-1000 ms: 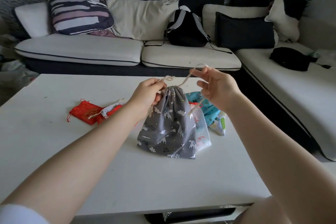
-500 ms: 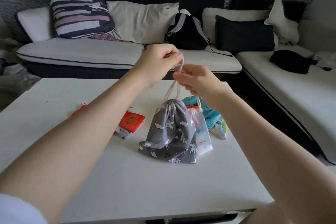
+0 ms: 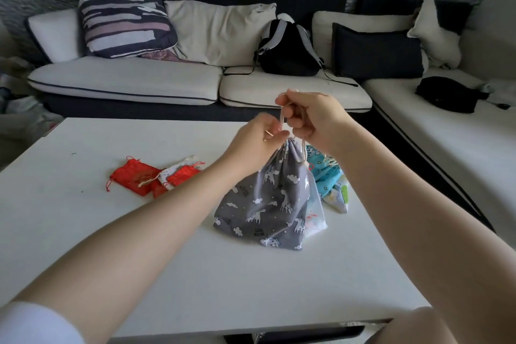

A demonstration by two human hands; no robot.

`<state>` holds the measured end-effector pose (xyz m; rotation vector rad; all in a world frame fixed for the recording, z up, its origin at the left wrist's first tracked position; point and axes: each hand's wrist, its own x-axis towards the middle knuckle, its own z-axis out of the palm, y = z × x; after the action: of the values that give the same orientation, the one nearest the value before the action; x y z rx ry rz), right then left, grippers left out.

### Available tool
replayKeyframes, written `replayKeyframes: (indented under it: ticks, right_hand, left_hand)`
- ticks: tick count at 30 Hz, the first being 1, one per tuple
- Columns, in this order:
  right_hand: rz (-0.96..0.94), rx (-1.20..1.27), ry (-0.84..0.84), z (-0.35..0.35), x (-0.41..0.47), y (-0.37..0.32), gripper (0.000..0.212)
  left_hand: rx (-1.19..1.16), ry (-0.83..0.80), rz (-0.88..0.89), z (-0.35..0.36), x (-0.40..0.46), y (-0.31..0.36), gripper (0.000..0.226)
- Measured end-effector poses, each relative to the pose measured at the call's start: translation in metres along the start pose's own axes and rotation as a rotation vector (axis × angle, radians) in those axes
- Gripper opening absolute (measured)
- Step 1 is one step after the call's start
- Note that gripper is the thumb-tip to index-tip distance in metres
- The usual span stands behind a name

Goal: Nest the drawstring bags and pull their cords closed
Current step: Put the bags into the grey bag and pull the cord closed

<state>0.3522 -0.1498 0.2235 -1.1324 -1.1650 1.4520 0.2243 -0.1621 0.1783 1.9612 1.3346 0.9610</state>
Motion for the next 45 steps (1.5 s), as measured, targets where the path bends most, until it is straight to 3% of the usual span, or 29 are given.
replayKeyframes:
  ticks: [2,4,5,8,10,12,14,17,20,23,26,32,34,38,42,45]
  right_hand:
    - [-0.01,-0.002,-0.039,-0.003,-0.001,-0.001,0.031]
    - [-0.027,-0.015,-0.067,-0.007,-0.003,0.0,0.03]
    - [-0.03,-0.084,-0.044,-0.008,-0.004,-0.001,0.031]
    - [0.031,-0.771,0.183,-0.015,-0.008,-0.006,0.04]
    - [0.008,-1.054,0.214,-0.019,-0.009,-0.008,0.034]
    - [-0.117,-0.972,0.156,-0.017,-0.009,-0.012,0.031]
    - [-0.238,-0.884,0.108,-0.01,-0.008,-0.015,0.032]
    - [-0.33,-0.913,0.033,0.006,-0.002,-0.018,0.028]
    - [-0.282,-0.808,-0.034,0.014,0.004,-0.012,0.029]
    - [-0.246,-0.861,0.039,0.008,0.009,0.005,0.03]
    - [-0.131,-0.684,0.089,-0.003,0.01,0.026,0.023]
    - [-0.023,-0.468,-0.077,-0.013,0.001,0.034,0.029]
    - [-0.011,-0.399,-0.182,-0.017,-0.001,0.032,0.019]
    - [-0.004,-0.53,-0.272,-0.015,-0.005,0.032,0.011]
    - [0.006,-0.633,-0.19,-0.011,-0.003,0.035,0.01]
    - [-0.008,-0.511,-0.091,-0.012,0.001,0.038,0.014]
  left_hand:
    - [-0.058,0.071,0.003,0.001,0.005,0.0,0.016]
    - [-0.176,0.016,0.008,0.0,0.008,0.0,0.011]
    - [-0.282,-0.008,-0.033,0.002,0.01,-0.001,0.018]
    - [-0.594,0.025,-0.309,0.002,0.015,-0.005,0.033]
    - [-0.488,0.002,-0.426,0.0,0.019,-0.014,0.034]
    - [-0.282,-0.142,-0.447,-0.002,0.018,-0.015,0.027]
    - [-0.232,-0.284,-0.432,-0.003,0.01,-0.006,0.016]
    - [-0.164,-0.39,-0.23,-0.002,-0.001,-0.001,0.023]
    - [-0.191,-0.321,-0.146,-0.003,-0.003,-0.003,0.033]
    - [-0.388,-0.276,-0.158,-0.004,0.002,-0.007,0.037]
    - [-0.6,-0.219,-0.202,-0.007,0.007,-0.013,0.033]
    - [-0.923,-0.204,-0.272,-0.015,0.008,-0.016,0.033]
    - [-0.95,-0.218,-0.271,-0.019,0.008,-0.017,0.032]
    - [-0.927,-0.234,-0.254,-0.021,0.006,-0.016,0.03]
    - [-0.872,-0.294,-0.196,-0.024,0.003,-0.018,0.037]
    - [-0.685,-0.248,-0.2,-0.027,0.003,-0.02,0.021]
